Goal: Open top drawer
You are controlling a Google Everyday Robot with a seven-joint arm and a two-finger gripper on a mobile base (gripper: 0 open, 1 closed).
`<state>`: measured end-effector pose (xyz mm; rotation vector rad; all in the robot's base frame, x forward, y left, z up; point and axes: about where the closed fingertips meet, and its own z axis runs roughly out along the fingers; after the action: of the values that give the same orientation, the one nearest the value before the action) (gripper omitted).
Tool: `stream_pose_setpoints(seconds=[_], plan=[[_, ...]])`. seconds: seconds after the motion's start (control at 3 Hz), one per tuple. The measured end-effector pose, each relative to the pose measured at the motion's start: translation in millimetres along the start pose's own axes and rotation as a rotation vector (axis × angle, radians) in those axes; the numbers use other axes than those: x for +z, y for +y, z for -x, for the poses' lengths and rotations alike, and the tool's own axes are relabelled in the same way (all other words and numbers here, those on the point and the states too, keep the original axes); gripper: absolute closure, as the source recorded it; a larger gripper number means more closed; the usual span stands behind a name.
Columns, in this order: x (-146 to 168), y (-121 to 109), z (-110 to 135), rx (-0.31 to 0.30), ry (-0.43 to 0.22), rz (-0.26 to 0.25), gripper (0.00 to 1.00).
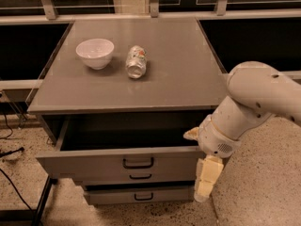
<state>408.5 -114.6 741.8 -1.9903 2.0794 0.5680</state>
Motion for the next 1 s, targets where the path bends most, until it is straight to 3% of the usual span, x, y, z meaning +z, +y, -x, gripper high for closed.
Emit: stream_pose_setpoints(seconds=[0.67,1.0], plan=[[21,-32,1,-0.038,-0.059,-0.054,0.00],[37,-43,-1,-0.050,-0.079,-0.049,0.00]])
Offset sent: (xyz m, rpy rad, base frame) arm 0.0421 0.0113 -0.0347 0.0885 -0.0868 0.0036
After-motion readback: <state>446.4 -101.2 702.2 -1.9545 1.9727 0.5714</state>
